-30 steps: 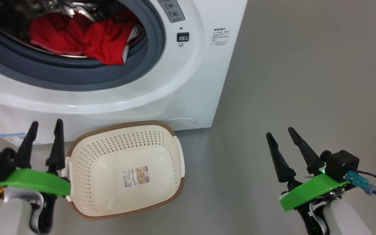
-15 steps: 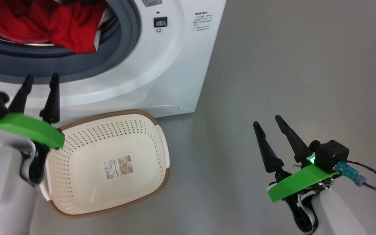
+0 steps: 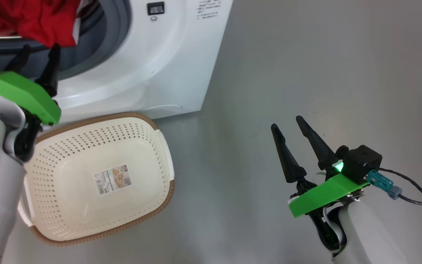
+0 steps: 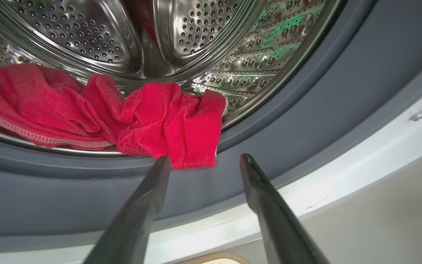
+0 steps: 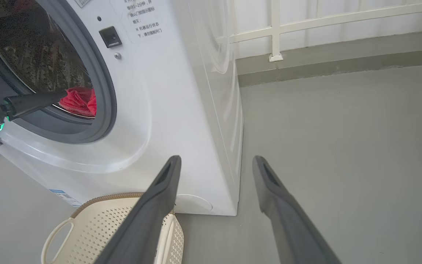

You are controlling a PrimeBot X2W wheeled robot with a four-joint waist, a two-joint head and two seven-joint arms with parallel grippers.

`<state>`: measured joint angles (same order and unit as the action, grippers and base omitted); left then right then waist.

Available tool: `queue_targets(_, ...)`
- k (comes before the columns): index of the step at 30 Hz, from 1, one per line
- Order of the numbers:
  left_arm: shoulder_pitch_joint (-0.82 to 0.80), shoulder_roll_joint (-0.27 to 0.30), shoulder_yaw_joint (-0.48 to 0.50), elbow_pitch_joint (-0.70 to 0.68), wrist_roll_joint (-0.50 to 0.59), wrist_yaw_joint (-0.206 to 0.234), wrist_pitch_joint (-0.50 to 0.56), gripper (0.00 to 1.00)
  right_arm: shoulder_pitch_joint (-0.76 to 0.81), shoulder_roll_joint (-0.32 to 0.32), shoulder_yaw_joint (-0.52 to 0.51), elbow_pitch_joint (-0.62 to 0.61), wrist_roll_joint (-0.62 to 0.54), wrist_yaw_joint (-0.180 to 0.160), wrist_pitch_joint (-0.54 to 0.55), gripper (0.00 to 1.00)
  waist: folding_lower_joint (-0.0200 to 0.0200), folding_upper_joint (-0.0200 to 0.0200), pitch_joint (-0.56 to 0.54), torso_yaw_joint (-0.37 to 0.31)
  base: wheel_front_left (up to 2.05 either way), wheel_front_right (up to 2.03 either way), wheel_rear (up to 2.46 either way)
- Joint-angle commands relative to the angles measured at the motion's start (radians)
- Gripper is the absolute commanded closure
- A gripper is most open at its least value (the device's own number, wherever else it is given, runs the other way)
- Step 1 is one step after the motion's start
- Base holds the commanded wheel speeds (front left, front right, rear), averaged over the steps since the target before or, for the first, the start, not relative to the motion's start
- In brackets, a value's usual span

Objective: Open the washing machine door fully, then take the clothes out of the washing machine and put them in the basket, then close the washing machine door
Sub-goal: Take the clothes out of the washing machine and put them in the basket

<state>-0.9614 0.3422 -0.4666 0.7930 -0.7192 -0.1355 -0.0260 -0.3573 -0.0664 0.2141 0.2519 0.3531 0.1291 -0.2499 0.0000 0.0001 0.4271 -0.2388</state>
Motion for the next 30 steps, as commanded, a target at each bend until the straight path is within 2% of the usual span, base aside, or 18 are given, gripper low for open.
queue_targets(1, -0.047, 0.054, 0.006, -0.008, -0.012, 0.005, 0.014, 0.0, -0.008, 0.009, 0.026, -0.026, -0.006, 0.002, -0.012, 0.0, 0.0, -0.0001, 0.016, -0.016, 0.0, 0.0, 0.0)
queue_targets(17, -0.227, 0.119, -0.174, 0.12, -0.075, 0.005, 0.101, 0.0, -0.033, 0.016, 0.065, -0.038, 0.027, 0.002, -0.012, 0.0, 0.0, -0.0001, 0.087, -0.073, 0.0, 0.0, 0.0)
queue_targets(30, -0.293, 0.175, -0.28, 0.189, -0.127, 0.005, 0.088, 0.0, -0.043, 0.016, 0.091, -0.047, 0.048, 0.002, -0.012, 0.0, 0.0, -0.0001, 0.114, -0.104, 0.0, 0.0, 0.0)
